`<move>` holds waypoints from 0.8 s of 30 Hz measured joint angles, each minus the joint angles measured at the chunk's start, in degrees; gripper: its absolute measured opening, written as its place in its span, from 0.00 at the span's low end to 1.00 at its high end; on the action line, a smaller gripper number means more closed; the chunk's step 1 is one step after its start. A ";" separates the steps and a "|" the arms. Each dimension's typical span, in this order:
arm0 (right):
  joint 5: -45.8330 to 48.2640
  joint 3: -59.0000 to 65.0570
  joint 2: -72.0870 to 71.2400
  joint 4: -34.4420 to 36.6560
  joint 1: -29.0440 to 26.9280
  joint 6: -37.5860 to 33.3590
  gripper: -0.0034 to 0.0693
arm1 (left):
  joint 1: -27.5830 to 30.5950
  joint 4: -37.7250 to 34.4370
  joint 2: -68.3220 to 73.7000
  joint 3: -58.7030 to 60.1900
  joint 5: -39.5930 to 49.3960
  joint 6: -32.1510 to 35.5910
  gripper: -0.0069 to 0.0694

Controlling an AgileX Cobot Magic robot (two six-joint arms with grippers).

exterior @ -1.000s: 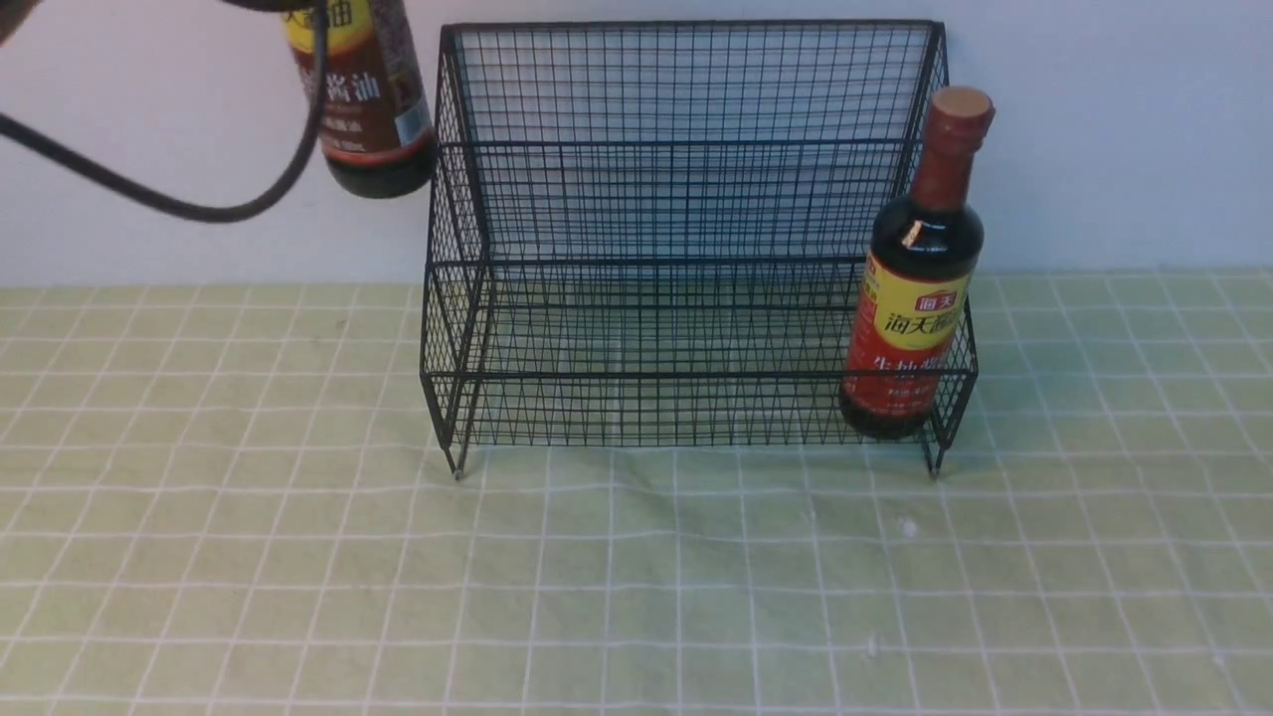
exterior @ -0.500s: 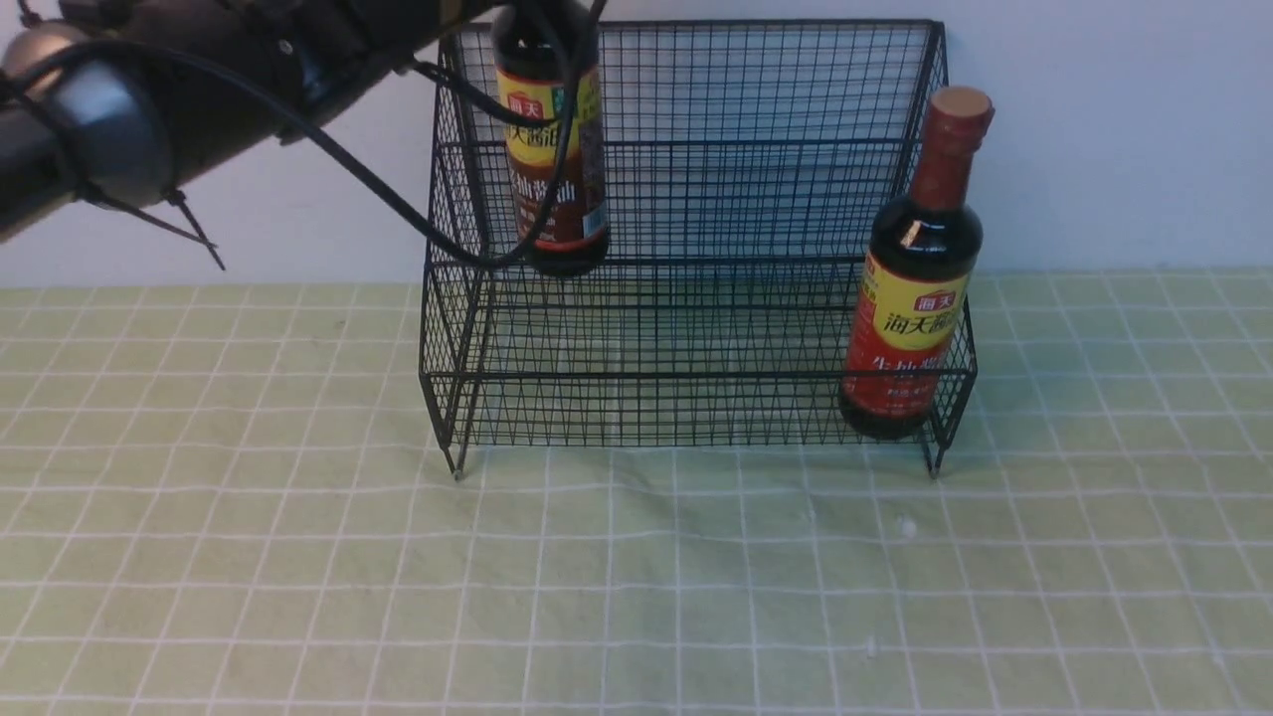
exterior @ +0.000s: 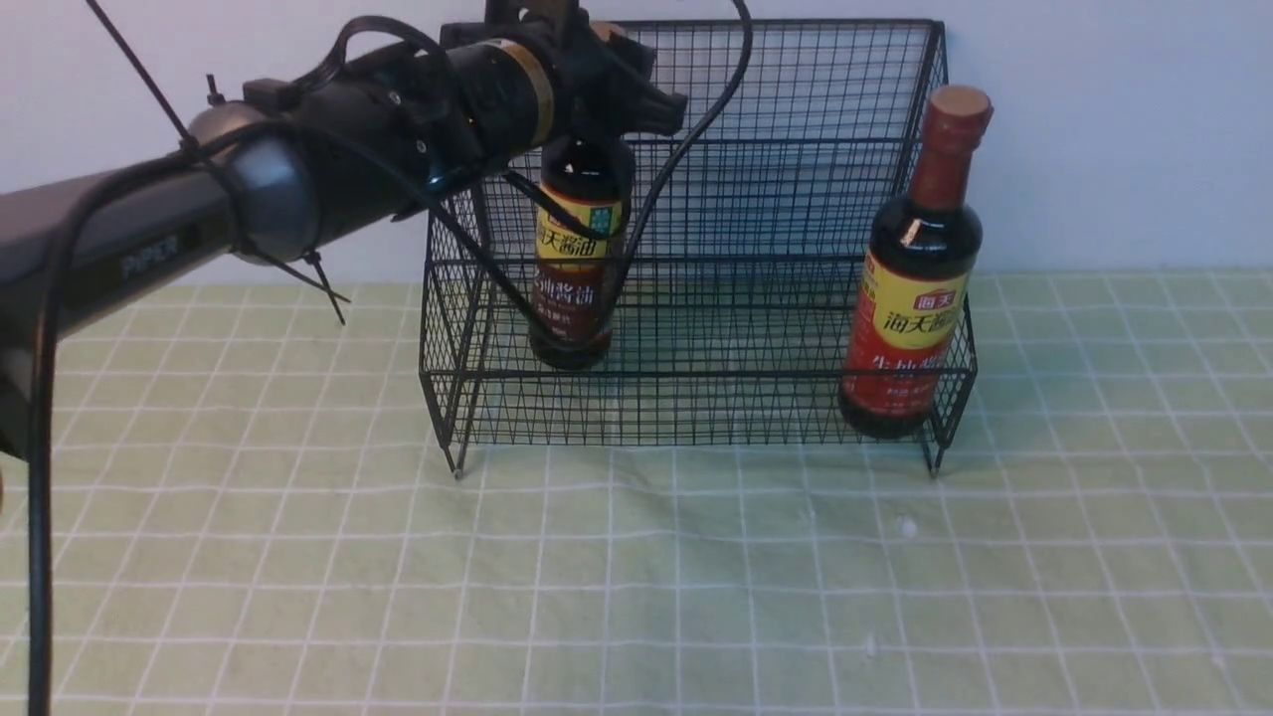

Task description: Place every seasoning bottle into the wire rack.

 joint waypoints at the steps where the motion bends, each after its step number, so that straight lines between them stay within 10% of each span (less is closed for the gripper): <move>1: 0.00 0.00 0.00 0.00 0.00 0.00 0.03 | 0.00 0.07 0.00 -0.05 0.15 0.11 0.46; 18: 0.00 0.00 0.00 0.00 0.00 0.00 0.03 | -0.57 0.12 -6.25 -0.79 8.34 -5.17 0.61; 24: 0.00 0.00 0.00 0.00 0.00 -0.05 0.03 | -2.26 -0.63 -13.79 -0.79 20.80 -3.75 0.38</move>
